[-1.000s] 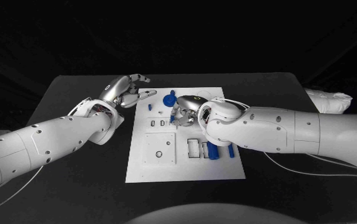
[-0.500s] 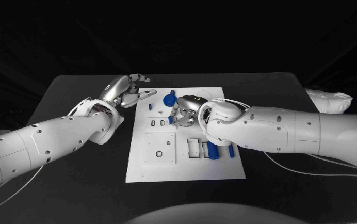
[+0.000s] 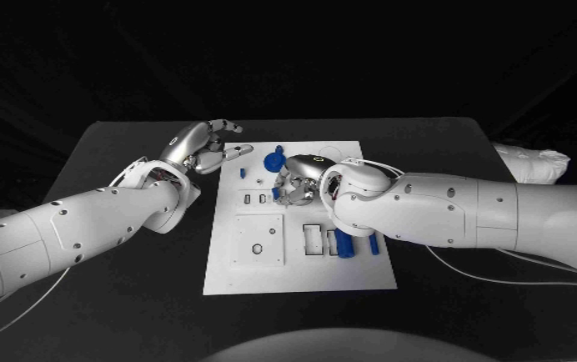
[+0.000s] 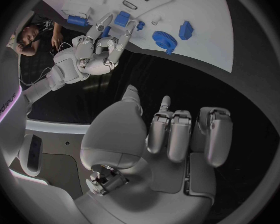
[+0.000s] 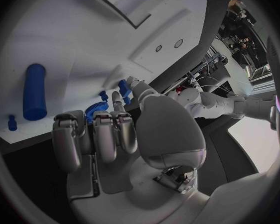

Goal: Assemble the parts on the task board

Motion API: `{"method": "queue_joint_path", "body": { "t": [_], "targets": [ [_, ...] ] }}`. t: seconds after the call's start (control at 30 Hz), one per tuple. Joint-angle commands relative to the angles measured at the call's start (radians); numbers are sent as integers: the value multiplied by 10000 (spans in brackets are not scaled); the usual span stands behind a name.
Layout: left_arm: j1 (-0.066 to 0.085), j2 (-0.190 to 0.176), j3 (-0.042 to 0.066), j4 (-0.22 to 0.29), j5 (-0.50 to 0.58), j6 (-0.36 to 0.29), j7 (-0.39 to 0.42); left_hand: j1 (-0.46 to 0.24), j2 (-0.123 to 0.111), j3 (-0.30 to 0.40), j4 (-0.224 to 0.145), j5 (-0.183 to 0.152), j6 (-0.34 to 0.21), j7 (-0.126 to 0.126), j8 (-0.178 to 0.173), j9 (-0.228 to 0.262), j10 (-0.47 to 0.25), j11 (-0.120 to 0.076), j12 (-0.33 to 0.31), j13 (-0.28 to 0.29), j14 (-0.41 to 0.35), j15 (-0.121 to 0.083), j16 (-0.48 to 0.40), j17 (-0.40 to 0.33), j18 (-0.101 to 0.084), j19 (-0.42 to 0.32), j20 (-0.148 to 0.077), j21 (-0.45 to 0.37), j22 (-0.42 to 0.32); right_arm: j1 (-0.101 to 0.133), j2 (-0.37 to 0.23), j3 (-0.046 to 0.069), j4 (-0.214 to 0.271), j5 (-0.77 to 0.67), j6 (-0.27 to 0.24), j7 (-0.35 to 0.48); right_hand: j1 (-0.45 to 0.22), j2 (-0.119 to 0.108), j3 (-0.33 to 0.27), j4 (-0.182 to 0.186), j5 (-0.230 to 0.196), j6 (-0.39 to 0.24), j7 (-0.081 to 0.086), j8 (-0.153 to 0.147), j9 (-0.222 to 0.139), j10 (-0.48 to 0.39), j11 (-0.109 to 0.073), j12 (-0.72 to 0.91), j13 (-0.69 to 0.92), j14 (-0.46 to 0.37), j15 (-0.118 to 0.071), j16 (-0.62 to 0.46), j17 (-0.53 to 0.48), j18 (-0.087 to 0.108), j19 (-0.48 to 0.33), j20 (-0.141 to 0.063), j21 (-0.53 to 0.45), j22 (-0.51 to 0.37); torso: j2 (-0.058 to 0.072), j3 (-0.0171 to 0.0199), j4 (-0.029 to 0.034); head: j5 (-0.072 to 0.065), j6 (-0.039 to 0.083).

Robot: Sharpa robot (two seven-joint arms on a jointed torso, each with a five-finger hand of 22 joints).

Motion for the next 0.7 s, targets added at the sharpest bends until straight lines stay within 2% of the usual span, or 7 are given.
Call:
{"method": "queue_joint_path", "body": {
  "t": [0.03, 0.13, 0.23, 0.37, 0.43, 0.5, 0.7],
  "targets": [
    [6, 2, 7, 44, -32, 13, 113, 2, 55, -49, -1, 33, 65, 126, -41, -14, 1039, 39, 26, 2635, 1038, 60, 26, 2633, -75, 1034, 48, 24, 2635, -8, -89, -3, 65, -17, -320, 288, -159, -107, -175, 64, -200, -464, 25, -38, -79, 1049, 81, 28, 2634, 1060, 97, 41, 2634, -68, 1064, 93, 45, 2627, 3, 9, 0, 46, 16],
    [6, -35, 7, 129, -32, 46, 94, -23, 30, -105, 7, 26, 81, 125, -72, -15, 1039, 39, 26, 2635, 1038, 59, 26, 2633, -75, 1034, 49, 24, 2635, -1, -290, -1, 218, 69, -790, 612, -343, -273, -437, 247, -443, -1132, 106, -28, -172, 1049, 137, 28, 2634, 1060, 144, 41, 2634, -68, 1064, 133, 45, 2627, -19, 12, -15, 114, 1],
    [9, -100, 8, 264, -32, 124, 3, -52, 11, -155, 11, 23, 94, 125, -99, -16, 1039, 39, 26, 2635, 1038, 59, 26, 2633, -75, 1034, 50, 24, 2635, 73, -569, 2, 461, 223, -1251, 977, -441, -408, -654, 496, -565, -1567, 158, -11, -213, 1049, 182, 28, 2634, 1060, 195, 41, 2634, -68, 1064, 173, 45, 2627, -21, 12, 2, 154, 29],
    [60, -279, 13, 603, -43, 302, -353, -204, 20, -361, 12, 31, 419, 67, -75, 52, 1039, -5, 26, 2635, 1038, 31, 26, 2633, -75, 1034, 42, 24, 2635, 359, -1101, 4, 931, 740, -1912, 1573, -532, -395, -791, 831, -515, -1744, 242, 50, -190, 1049, 247, 28, 2634, 1060, 249, 41, 2634, -68, 1064, 224, 45, 2627, -28, 28, -17, 244, 18],
    [135, -402, 40, 854, -128, 466, -651, -297, 51, -474, 13, 38, 656, 12, -8, 119, 1039, -55, 26, 2635, 1038, -7, 26, 2633, -75, 1034, 21, 24, 2635, 593, -1463, 4, 1228, 1302, -2162, 1887, -572, -264, -788, 977, -469, -1604, 314, 159, -128, 1049, 306, 28, 2634, 1060, 295, 41, 2634, -68, 1064, 259, 45, 2627, -34, 35, -22, 318, -7],
    [241, -489, 85, 1067, -248, 658, -968, -401, 125, -571, 10, 37, 984, -76, 157, 243, 1039, -128, 26, 2635, 1038, -64, 26, 2633, -75, 1034, -13, 24, 2635, 807, -1760, 3, 1441, 1816, -2281, 2083, -793, -24, -799, 1220, -349, -1458, 383, 266, -62, 1049, 374, 28, 2634, 1060, 359, 41, 2634, -68, 1064, 310, 45, 2627, -53, 51, -27, 342, -25],
    [768, -550, 144, 1672, -639, 1831, -2619, -887, 369, -894, 32, 125, 2018, -451, 933, 944, 1039, -474, 26, 2635, 1038, -404, 26, 2633, -75, 1034, -232, 24, 2635, 1399, -2648, -2, 1830, 3972, -1858, 2456, -1544, 741, -884, 1958, 251, -1329, 520, 391, 47, 1049, 559, 28, 2634, 1060, 536, 41, 2634, -68, 1064, 475, 45, 2627, -124, 65, -53, 484, -62]
  ]
}}
